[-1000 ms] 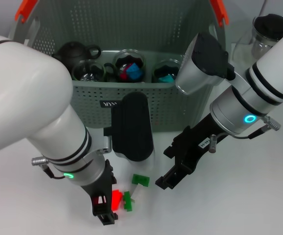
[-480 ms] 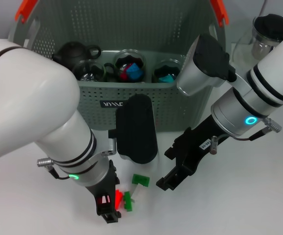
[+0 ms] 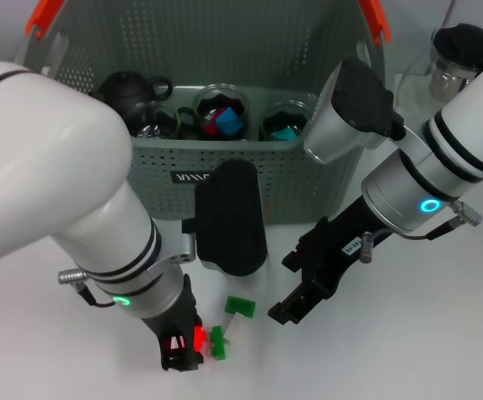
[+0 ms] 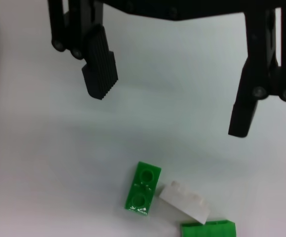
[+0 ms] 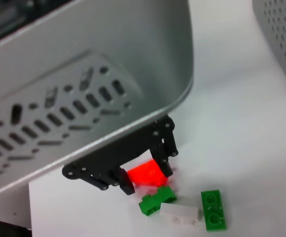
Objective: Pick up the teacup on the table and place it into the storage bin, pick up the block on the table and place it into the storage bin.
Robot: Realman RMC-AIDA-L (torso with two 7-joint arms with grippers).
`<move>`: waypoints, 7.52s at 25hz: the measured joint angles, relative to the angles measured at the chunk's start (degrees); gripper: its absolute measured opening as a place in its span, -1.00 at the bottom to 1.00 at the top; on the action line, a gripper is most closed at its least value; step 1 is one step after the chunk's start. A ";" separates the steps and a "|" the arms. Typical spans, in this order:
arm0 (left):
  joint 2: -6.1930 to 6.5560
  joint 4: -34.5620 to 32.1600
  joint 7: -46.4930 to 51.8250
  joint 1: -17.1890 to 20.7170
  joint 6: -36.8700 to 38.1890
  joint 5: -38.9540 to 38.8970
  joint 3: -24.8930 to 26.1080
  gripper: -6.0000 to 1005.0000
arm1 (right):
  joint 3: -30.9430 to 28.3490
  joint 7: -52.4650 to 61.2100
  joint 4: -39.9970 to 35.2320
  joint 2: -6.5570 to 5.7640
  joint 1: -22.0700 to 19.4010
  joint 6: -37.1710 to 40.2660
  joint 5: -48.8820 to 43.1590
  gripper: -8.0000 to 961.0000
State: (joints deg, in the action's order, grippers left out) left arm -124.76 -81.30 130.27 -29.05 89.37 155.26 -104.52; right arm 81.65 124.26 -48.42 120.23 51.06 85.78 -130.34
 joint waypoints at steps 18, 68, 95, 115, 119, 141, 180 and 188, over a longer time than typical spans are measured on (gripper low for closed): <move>0.48 -23.38 0.08 2.91 13.70 -15.22 32.97 -0.20 | 0.31 -0.13 0.00 0.01 -0.47 0.24 -0.18 0.97; 0.53 -20.29 -20.66 7.24 13.30 -42.30 45.63 0.82 | 0.36 -1.46 -0.02 0.16 -0.19 0.34 -0.74 0.97; 0.30 0.97 -4.67 3.83 3.82 -10.66 15.64 0.81 | 0.09 0.40 0.79 0.05 0.00 -1.50 -0.07 0.97; 0.13 1.47 2.08 0.19 -2.67 -4.20 1.59 0.80 | 0.08 0.90 0.79 0.01 -0.27 -1.46 -0.11 0.97; 0.13 1.65 2.68 -0.07 -3.39 -4.09 0.88 0.80 | 0.08 0.87 0.79 0.01 -0.34 -1.51 -0.12 0.97; 0.13 2.15 3.40 0.16 -4.99 -3.73 -0.75 0.66 | 0.08 0.60 0.79 -0.02 -0.53 -1.58 -0.34 0.97; 0.99 -19.64 1.94 -5.72 5.26 -24.14 49.19 -0.19 | 0.44 0.42 0.63 -0.01 -0.34 -0.93 -0.42 0.97; 5.23 -0.61 0.11 -16.53 -3.72 -26.48 52.29 -0.19 | 0.60 0.61 0.66 0.10 -0.19 -0.86 -0.44 0.97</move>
State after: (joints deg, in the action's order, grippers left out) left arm -119.53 -81.90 130.38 -45.58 85.65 128.78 -52.22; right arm 82.25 124.87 -47.76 120.33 50.88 84.92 -130.78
